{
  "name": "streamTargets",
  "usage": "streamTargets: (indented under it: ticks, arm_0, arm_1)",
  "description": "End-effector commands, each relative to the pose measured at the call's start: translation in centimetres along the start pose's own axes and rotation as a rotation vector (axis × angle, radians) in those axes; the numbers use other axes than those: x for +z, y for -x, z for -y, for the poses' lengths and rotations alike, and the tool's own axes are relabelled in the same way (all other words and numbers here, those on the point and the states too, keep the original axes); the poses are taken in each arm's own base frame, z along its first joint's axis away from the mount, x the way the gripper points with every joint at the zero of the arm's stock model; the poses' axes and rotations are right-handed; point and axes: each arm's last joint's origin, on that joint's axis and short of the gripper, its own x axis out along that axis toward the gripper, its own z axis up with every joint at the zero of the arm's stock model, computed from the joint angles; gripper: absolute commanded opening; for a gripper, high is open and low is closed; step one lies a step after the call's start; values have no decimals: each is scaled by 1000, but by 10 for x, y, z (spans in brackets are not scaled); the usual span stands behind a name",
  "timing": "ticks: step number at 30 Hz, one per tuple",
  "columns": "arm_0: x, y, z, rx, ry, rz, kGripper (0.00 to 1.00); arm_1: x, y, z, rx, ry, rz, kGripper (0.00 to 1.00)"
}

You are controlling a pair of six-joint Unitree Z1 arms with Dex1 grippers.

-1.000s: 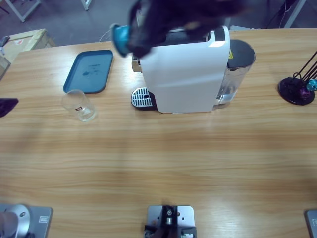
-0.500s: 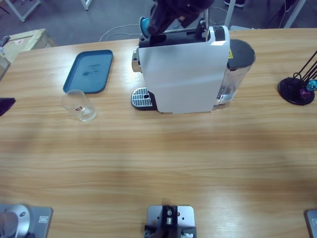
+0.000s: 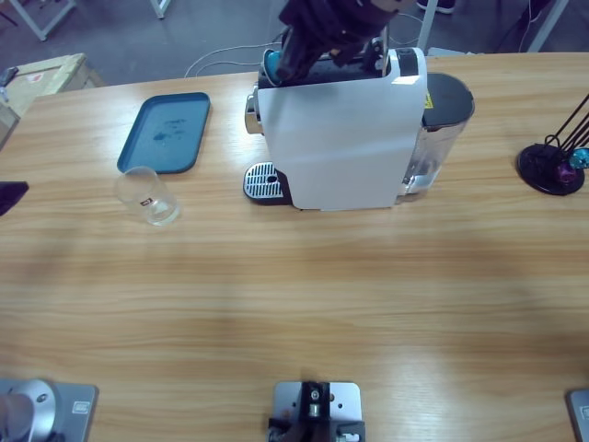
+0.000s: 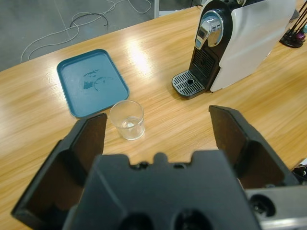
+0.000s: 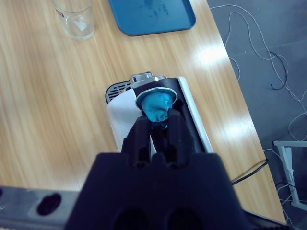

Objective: Pour coffee

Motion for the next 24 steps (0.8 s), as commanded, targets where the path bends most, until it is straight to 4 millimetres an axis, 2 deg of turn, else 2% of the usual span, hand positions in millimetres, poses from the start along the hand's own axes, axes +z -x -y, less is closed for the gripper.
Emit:
streamTargets:
  ticks: [1,9,13,14,19,22,24]
  arm_0:
    - [-9,2,-1,-1,-10,0,899]
    - [-9,3,-1,-1,-9,4,899]
    - [-9,3,-1,-1,-9,7,899]
    - [-9,3,-1,-1,-8,8,899]
    - [-9,4,-1,0,-8,10,899]
    - [-9,4,-1,-2,-8,9,899]
    - [-10,4,-1,-1,-8,9,899]
  arm_1:
    - [-14,-35,3,21,-3,-65,0]
    - [-15,-31,3,19,-6,-72,0]
    - [-16,-34,3,27,-12,-85,0]
    - [-18,-36,2,36,-19,-100,27]
    - [-20,-41,1,60,-37,-141,468]
    - [-20,-43,2,59,-47,-143,616]
    - [-20,-45,2,61,-47,-144,667]
